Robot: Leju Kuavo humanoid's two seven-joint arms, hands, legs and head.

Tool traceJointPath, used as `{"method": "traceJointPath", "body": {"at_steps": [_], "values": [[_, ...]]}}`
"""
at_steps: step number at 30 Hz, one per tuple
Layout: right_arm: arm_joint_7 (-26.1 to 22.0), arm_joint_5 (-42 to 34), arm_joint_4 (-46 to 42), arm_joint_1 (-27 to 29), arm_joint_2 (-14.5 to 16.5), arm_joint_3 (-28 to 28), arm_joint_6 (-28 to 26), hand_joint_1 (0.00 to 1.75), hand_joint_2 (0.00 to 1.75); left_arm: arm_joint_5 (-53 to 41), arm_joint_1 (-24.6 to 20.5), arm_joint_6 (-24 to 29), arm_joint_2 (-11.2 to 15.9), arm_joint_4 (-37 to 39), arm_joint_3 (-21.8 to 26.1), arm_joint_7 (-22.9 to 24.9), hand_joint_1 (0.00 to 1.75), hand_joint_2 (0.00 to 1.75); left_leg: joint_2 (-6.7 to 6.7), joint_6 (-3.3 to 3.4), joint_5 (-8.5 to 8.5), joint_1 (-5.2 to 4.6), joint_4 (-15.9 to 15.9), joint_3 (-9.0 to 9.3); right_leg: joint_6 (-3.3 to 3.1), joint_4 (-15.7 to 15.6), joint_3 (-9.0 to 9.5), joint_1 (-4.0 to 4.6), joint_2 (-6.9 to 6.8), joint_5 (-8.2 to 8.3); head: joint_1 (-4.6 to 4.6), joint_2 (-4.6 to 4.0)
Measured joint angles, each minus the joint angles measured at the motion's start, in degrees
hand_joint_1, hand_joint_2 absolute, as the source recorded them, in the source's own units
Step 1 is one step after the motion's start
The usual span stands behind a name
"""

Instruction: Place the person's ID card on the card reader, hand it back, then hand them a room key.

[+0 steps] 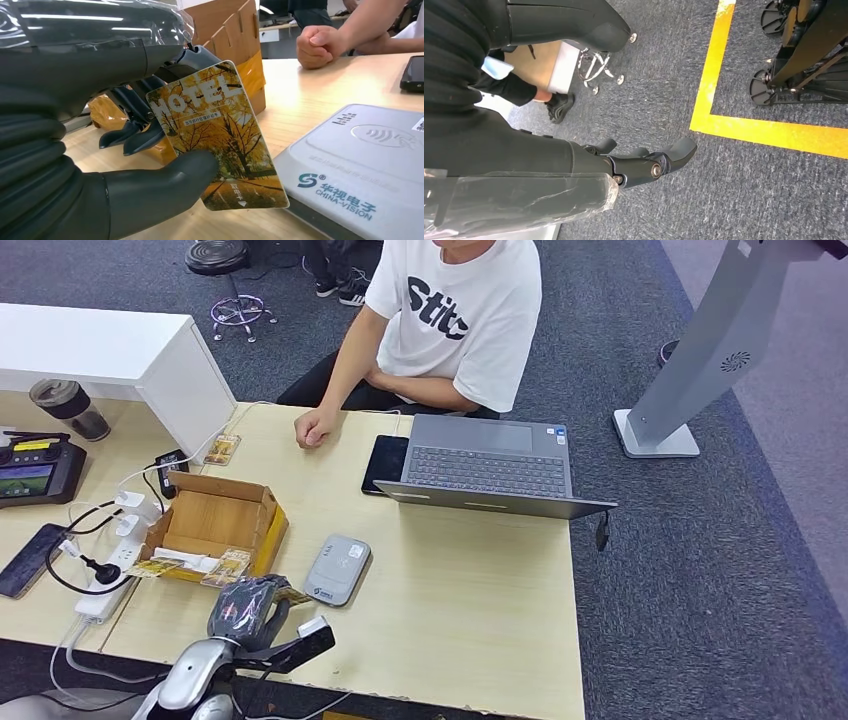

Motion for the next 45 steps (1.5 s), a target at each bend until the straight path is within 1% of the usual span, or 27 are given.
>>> {"method": "traceJointPath", "body": {"at_steps": [21, 45], "values": [[0.22, 0.52, 0.02, 0.0, 0.0, 0.9, 0.0, 0.0, 1.75, -0.03, 0.03, 0.16, 0.83, 0.02, 0.1, 0.04, 1.75, 1.75, -0.01, 0.0, 0.0, 0.0, 0.0, -0.01, 0.0, 0.0, -0.01, 0.0, -0.02, 0.0, -0.01, 0.0], [0.22, 0.52, 0.03, 0.0, 0.0, 0.95, 0.0, 0.0, 1.75, -0.03, 0.03, 0.16, 0.95, 0.02, 0.1, 0.04, 1.75, 1.75, -0.01, 0.0, 0.0, 0.0, 0.0, -0.01, 0.0, 0.0, -0.01, 0.0, -0.02, 0.0, 0.0, 0.0]]}}
